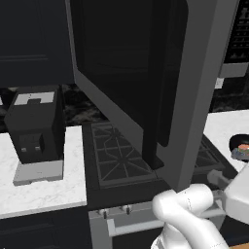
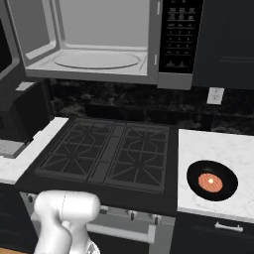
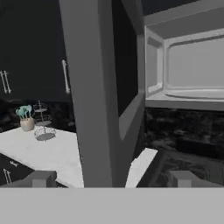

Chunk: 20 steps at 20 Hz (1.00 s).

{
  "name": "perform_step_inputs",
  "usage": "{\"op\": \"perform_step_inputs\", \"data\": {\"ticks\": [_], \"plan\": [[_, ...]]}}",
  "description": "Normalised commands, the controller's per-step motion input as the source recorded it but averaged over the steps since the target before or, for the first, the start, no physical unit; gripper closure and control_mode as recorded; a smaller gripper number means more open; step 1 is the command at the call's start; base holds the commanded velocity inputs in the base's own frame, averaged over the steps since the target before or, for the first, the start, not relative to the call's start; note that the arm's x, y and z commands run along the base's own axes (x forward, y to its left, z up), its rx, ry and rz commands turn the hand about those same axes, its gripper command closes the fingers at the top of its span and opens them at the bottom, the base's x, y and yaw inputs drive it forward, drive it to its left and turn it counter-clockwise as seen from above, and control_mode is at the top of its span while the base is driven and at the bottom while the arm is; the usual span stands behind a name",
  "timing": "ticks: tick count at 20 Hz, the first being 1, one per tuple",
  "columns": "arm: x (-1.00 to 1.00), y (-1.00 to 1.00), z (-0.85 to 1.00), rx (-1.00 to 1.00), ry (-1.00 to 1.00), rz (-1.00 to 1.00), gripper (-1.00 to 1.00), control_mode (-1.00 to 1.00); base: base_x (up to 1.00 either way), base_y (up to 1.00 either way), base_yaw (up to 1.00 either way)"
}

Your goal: Open the microwave, place the bowl with waffle inside the microwave, then close the microwave door and turn it on.

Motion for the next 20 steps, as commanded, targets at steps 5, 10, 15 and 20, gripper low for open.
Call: {"op": "perform_step_inputs", "data": {"ticks": [5, 10, 15, 20], "plan": [[0.74, -0.42, -0.1, 0.0, 0.0, 0.73, -1.0, -1.0, 0.0, 0.0, 0.0], [0.93, -0.07, -0.16, 0.01, 0.0, 0.84, -1.0, -1.0, 0.0, 0.0, 0.0], [0.73, 0.17, -0.21, 0.05, 0.04, 0.44, -1.0, -1.0, 0.0, 0.0, 0.0], [0.36, 0.01, 0.0, 0.01, 0.09, -0.01, -1.0, -1.0, 0.0, 0.0, 0.0]]}}
